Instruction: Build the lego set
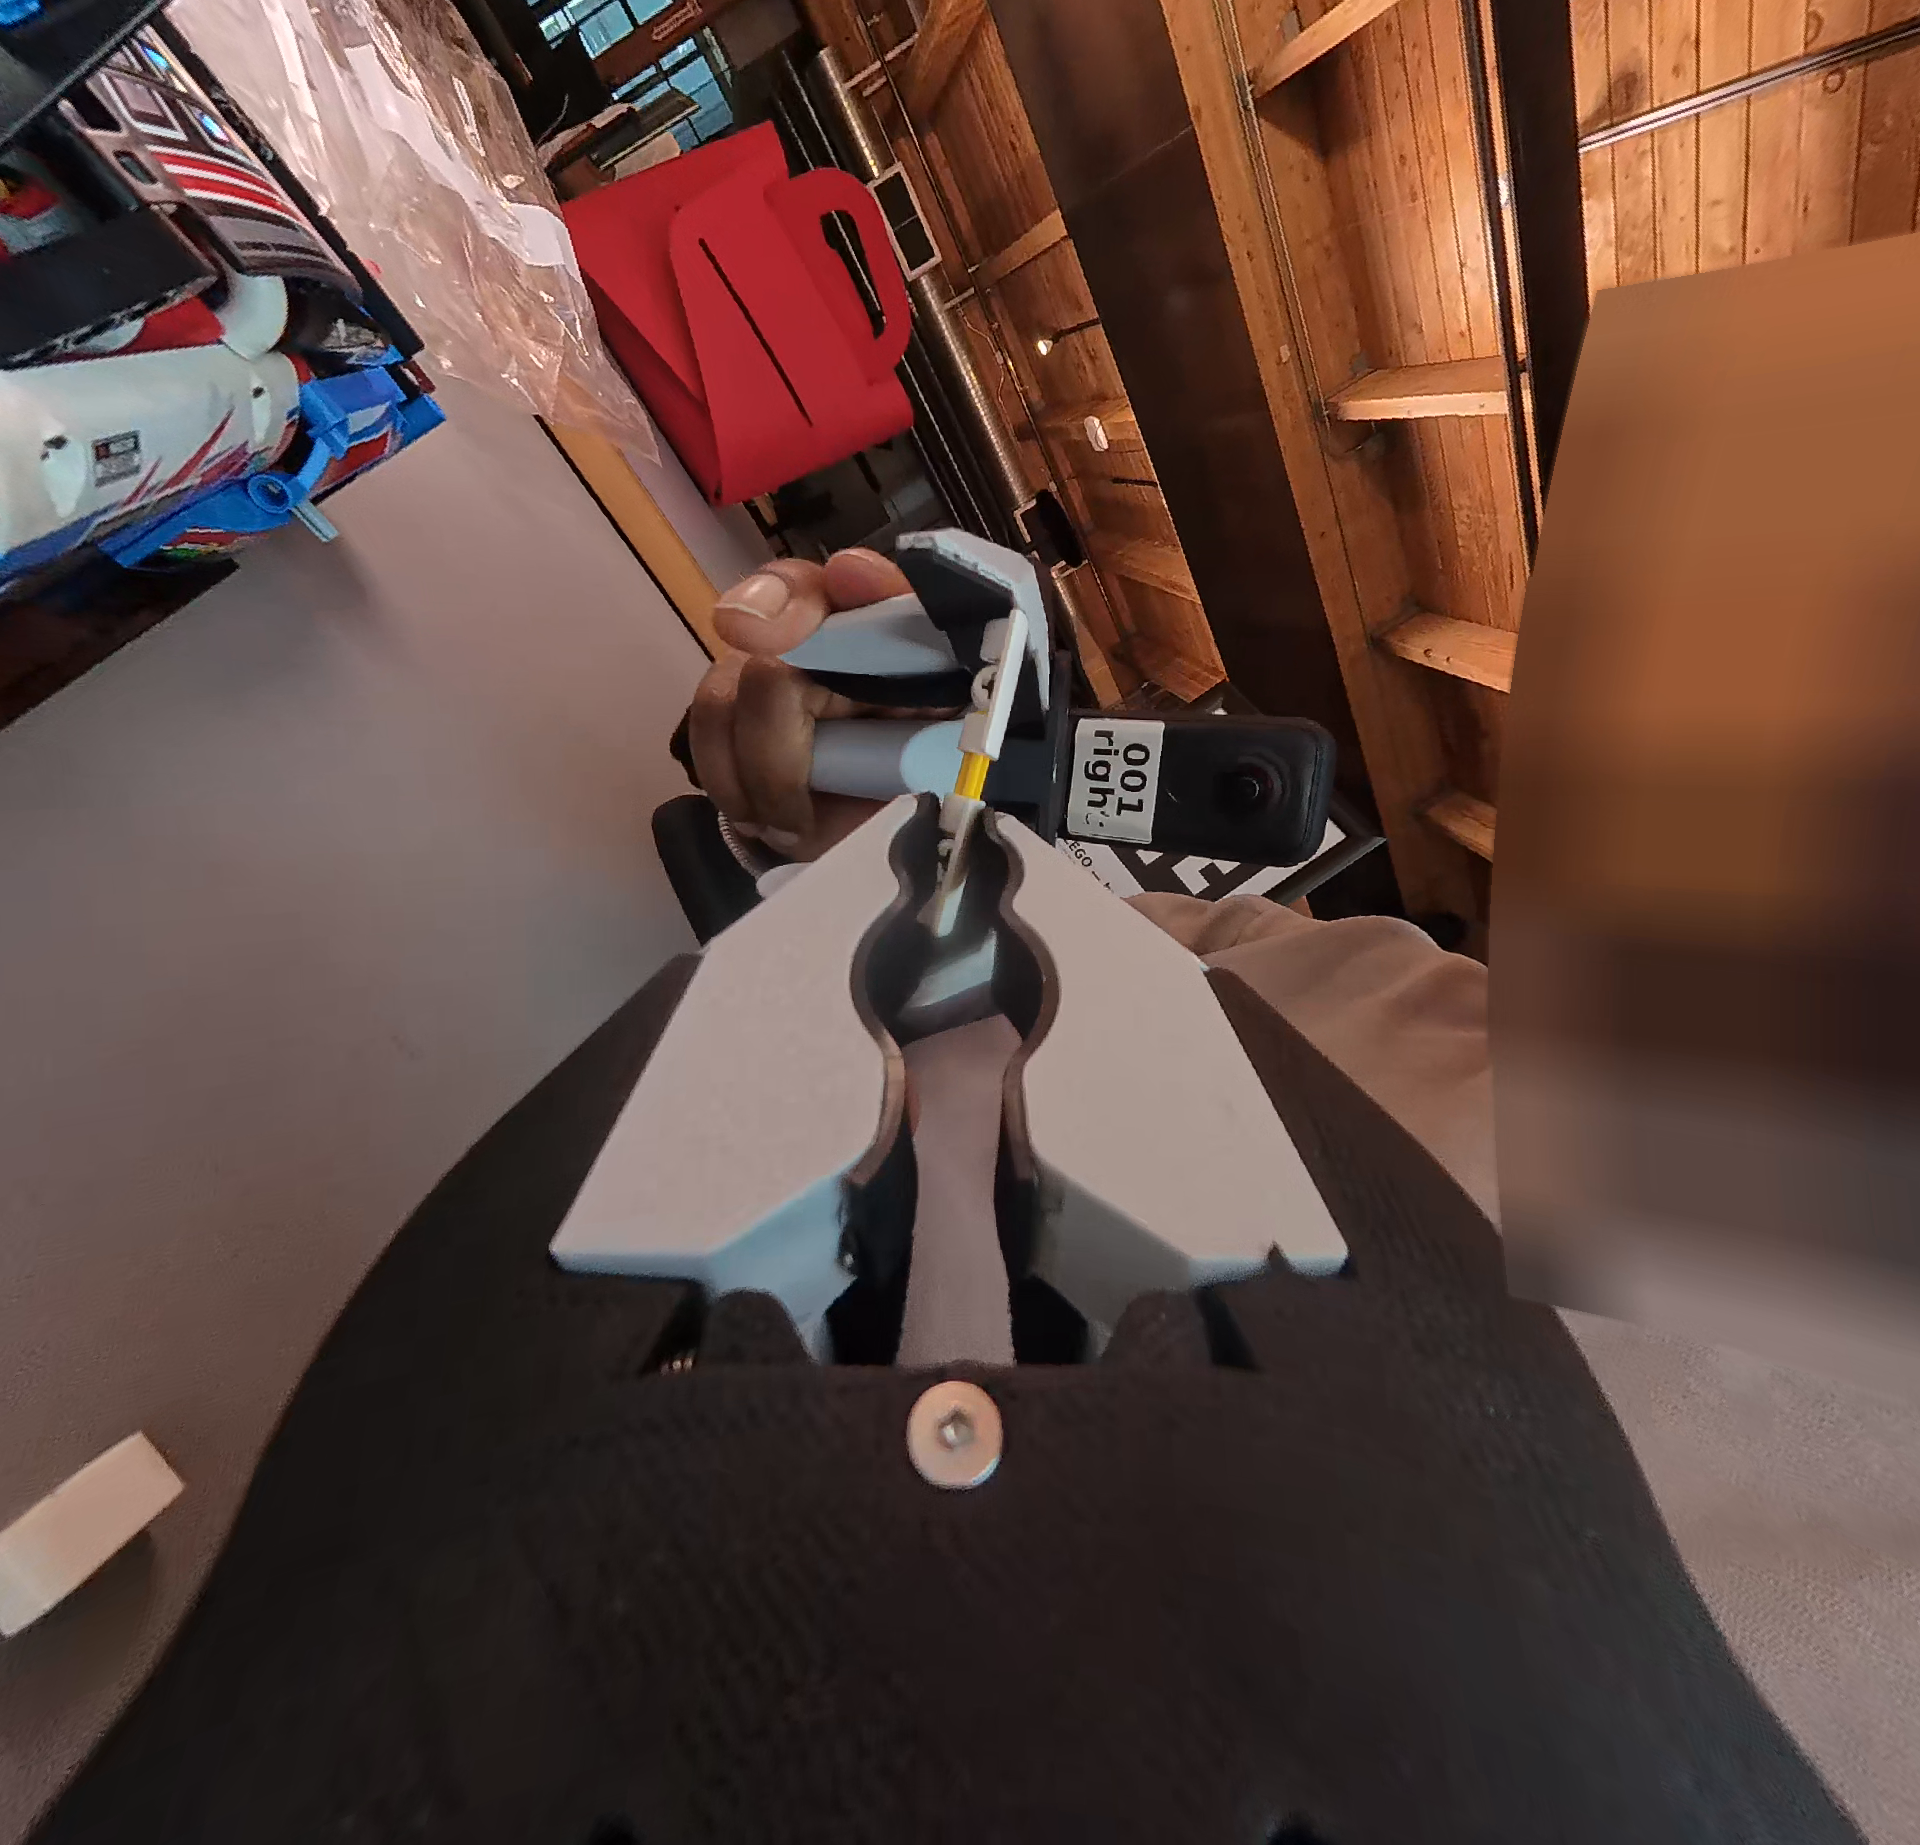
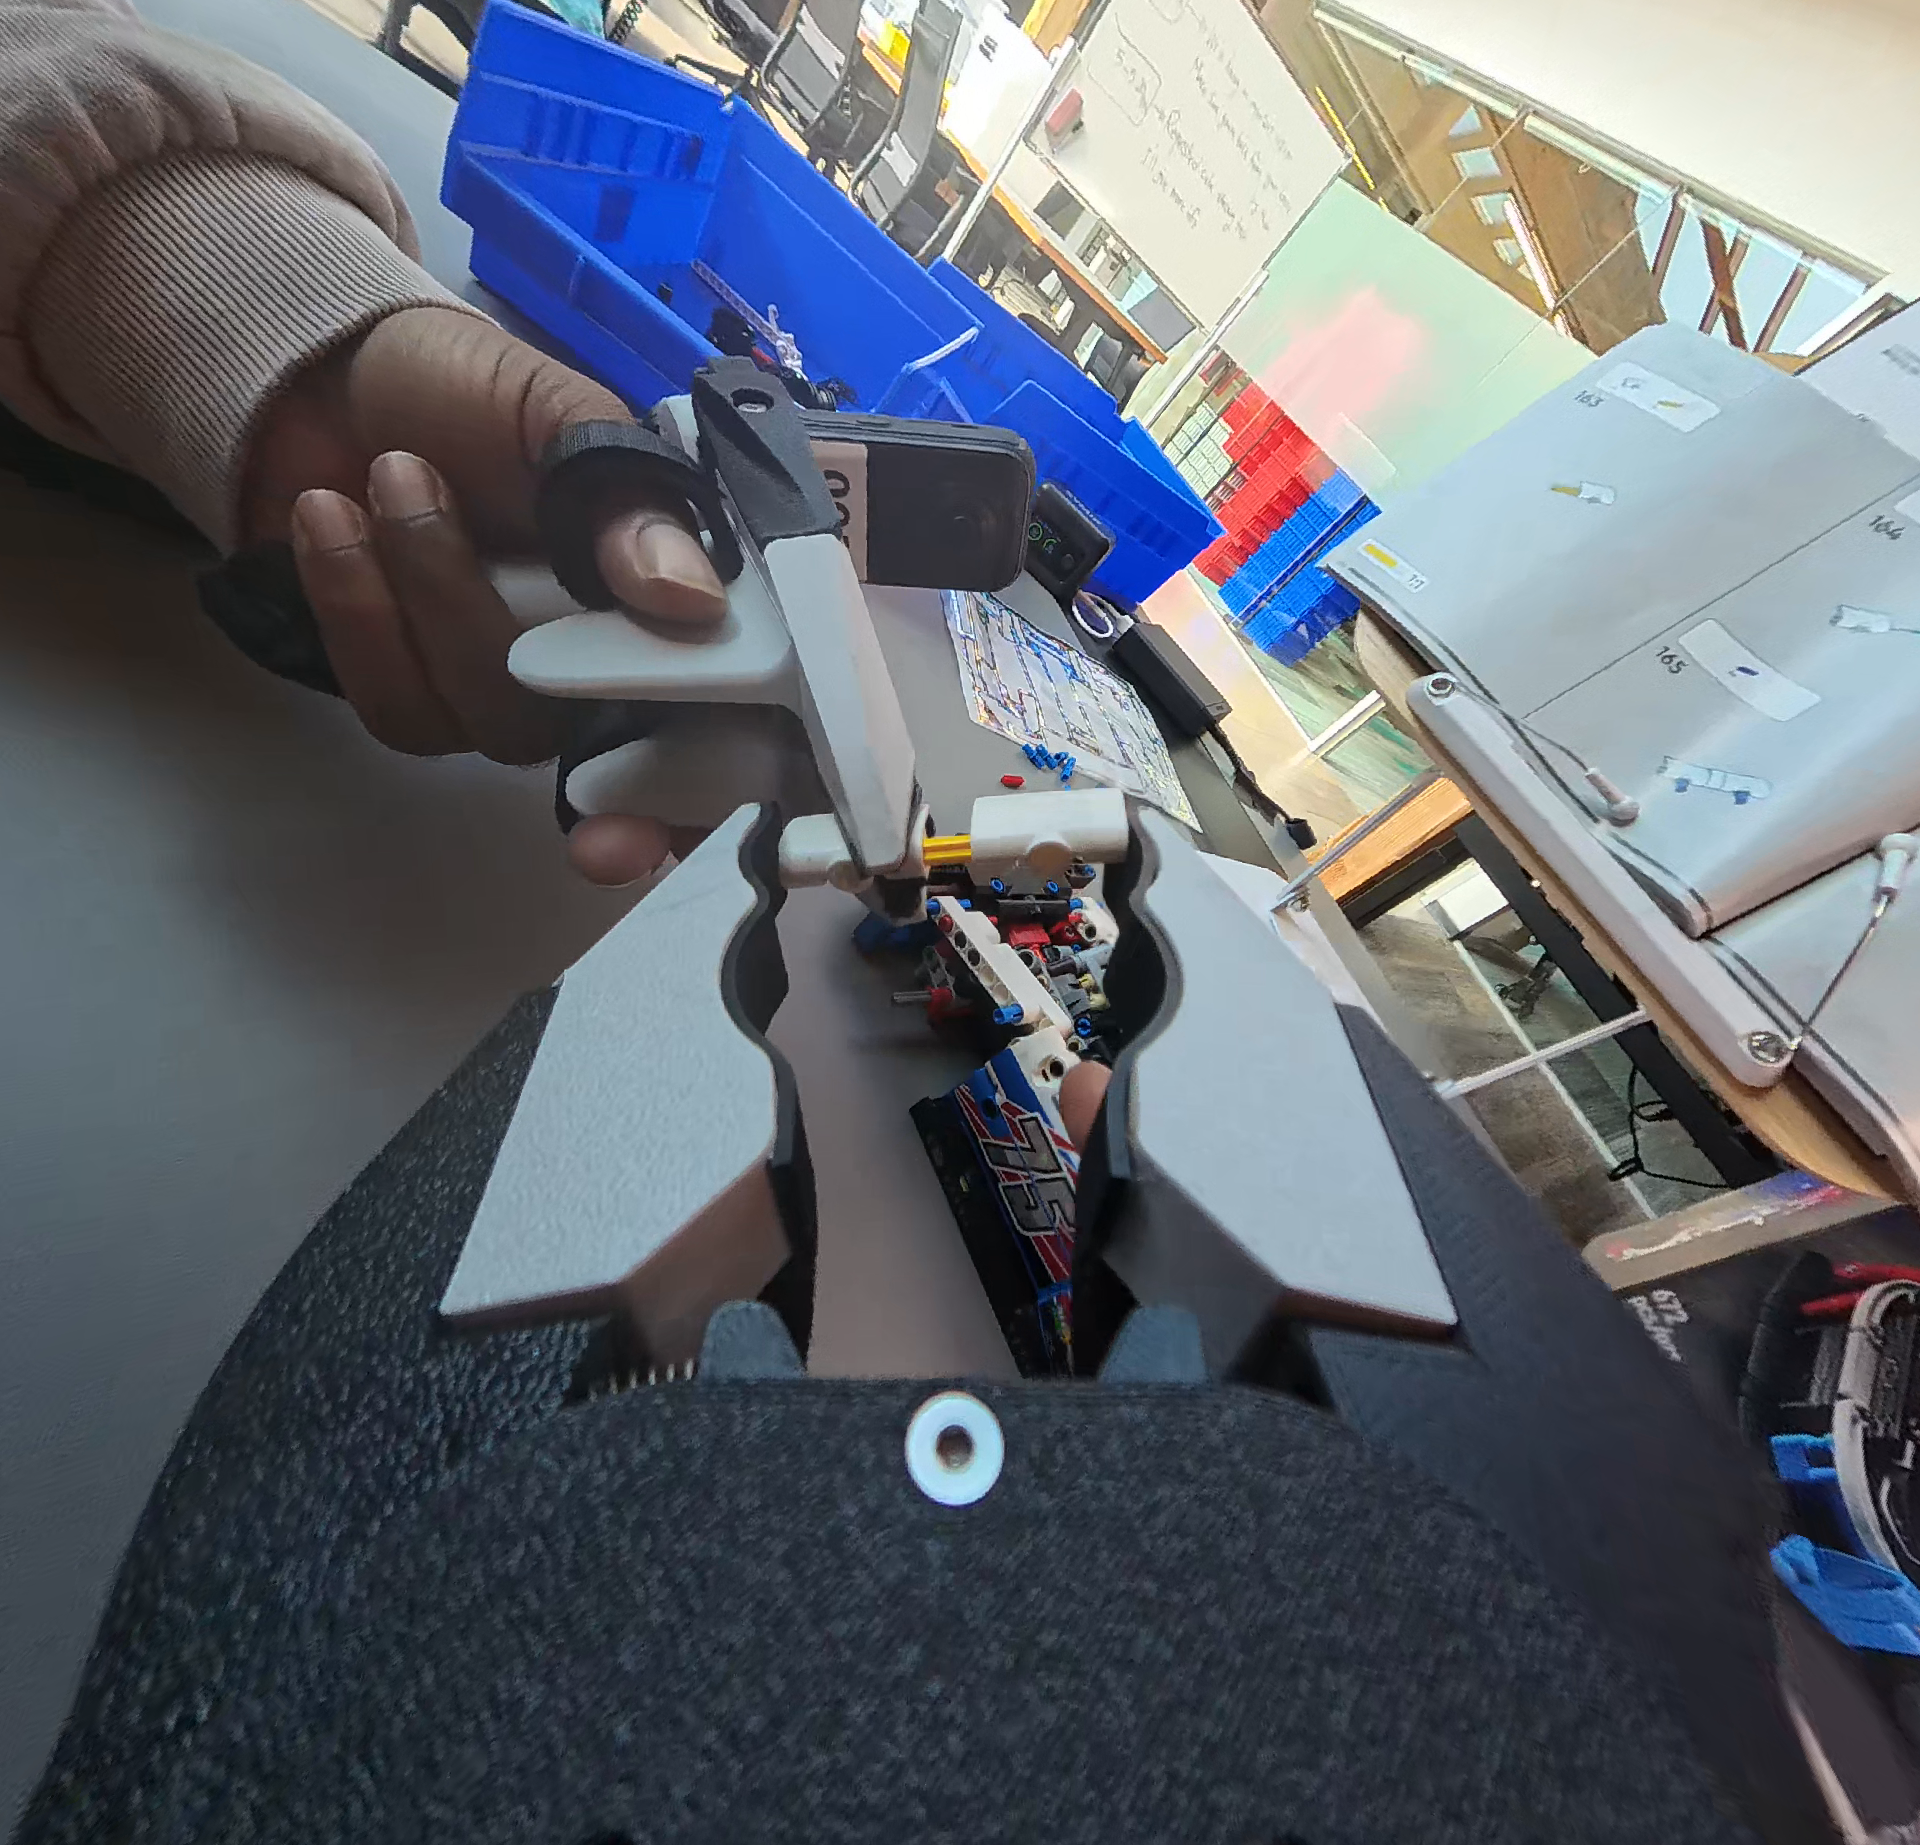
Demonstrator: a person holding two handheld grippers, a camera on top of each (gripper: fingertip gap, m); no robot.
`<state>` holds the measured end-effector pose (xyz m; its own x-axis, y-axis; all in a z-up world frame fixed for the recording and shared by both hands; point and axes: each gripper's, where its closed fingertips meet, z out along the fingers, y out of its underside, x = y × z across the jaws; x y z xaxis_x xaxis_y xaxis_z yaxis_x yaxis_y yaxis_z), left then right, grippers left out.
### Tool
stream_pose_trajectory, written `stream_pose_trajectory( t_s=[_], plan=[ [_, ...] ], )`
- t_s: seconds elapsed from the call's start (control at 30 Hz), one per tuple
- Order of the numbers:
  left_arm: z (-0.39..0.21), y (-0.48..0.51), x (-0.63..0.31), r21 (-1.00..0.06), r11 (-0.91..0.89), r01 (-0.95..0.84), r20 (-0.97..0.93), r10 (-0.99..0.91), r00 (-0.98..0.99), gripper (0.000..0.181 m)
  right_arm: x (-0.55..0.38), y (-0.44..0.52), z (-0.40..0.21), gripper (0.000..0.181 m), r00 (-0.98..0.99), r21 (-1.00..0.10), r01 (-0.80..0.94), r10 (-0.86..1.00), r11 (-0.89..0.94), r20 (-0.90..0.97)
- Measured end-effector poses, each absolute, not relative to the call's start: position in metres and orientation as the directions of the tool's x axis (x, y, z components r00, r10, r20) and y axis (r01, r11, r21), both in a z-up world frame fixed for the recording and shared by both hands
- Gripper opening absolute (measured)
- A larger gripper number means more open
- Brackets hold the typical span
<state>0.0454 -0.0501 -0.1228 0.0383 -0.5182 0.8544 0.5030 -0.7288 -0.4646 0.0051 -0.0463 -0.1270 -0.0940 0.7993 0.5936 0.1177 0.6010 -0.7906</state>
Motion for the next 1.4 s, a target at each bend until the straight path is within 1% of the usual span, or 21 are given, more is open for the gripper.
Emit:
stream_pose_trajectory(
  t_s=[0.03,0.07,0.13,0.23,0.3,0.37,0.53,0.6,0.67,0.7,0.73,0.83,1.0,1.23,1.4],
  plan=[
    [-0.122,-0.051,0.046,-0.483,-0.723,0.493,0.845,-0.532,0.048,0.005,0.005,-0.048,-0.125,0.063,-0.093,-0.774,0.095,0.779,0.627,0.62],
    [-0.123,-0.051,0.046,-0.51,-0.714,0.48,0.834,-0.548,0.07,0.005,0.005,-0.048,-0.124,0.063,-0.092,-0.75,0.083,0.755,0.656,0.65],
    [-0.124,-0.051,0.046,-0.535,-0.705,0.465,0.822,-0.561,0.096,0.005,0.005,-0.048,-0.126,0.064,-0.108,-0.743,0.101,0.75,0.662,0.653],
    [-0.123,-0.052,0.048,-0.53,-0.713,0.458,0.824,-0.56,0.082,0.005,0.006,-0.049,-0.124,0.065,-0.107,-0.69,0.092,0.696,0.718,0.71],
    [-0.125,-0.053,0.049,-0.516,-0.727,0.452,0.834,-0.548,0.071,0.005,0.006,-0.052,-0.127,0.069,-0.121,-0.68,0.086,0.685,0.728,0.718],
    [-0.126,-0.053,0.05,-0.501,-0.738,0.453,0.842,-0.537,0.056,0.005,0.006,-0.05,-0.129,0.066,-0.123,-0.687,0.102,0.694,0.72,0.709],
    [-0.128,-0.051,0.05,-0.496,-0.739,0.455,0.846,-0.53,0.062,0.005,0.007,-0.051,-0.131,0.064,-0.159,-0.775,0.107,0.78,0.623,0.605],
    [-0.128,-0.051,0.049,-0.5,-0.736,0.457,0.844,-0.532,0.068,0.005,0.008,-0.051,-0.127,0.069,-0.166,-0.827,0.096,0.828,0.554,0.535],
    [-0.129,-0.051,0.05,-0.506,-0.735,0.452,0.842,-0.535,0.072,0.005,0.008,-0.049,-0.128,0.074,-0.183,-0.842,0.112,0.844,0.527,0.504],
    [-0.129,-0.052,0.05,-0.505,-0.737,0.449,0.843,-0.534,0.071,0.005,0.007,-0.051,-0.129,0.072,-0.194,-0.844,0.113,0.844,0.525,0.499],
    [-0.129,-0.052,0.051,-0.497,-0.741,0.452,0.846,-0.529,0.063,0.005,0.008,-0.054,-0.132,0.064,-0.214,-0.836,0.114,0.835,0.537,0.508],
    [-0.131,-0.053,0.053,-0.46,-0.764,0.453,0.864,-0.503,0.029,0.005,0.008,-0.053,-0.137,0.064,-0.21,-0.788,0.128,0.793,0.602,0.572],
    [-0.128,-0.054,0.053,-0.409,-0.786,0.464,0.879,-0.476,-0.032,0.005,0.009,-0.053,-0.135,0.063,-0.21,-0.794,0.138,0.801,0.592,0.561],
    [-0.128,-0.057,0.054,-0.379,-0.805,0.456,0.885,-0.46,-0.077,0.005,0.01,-0.054,-0.135,0.062,-0.2,-0.763,0.145,0.774,0.63,0.601],
    [-0.13,-0.054,0.053,-0.395,-0.792,0.465,0.883,-0.467,-0.046,0.005,0.009,-0.053,-0.136,0.064,-0.203,-0.769,0.126,0.775,0.627,0.598]
  ],
)
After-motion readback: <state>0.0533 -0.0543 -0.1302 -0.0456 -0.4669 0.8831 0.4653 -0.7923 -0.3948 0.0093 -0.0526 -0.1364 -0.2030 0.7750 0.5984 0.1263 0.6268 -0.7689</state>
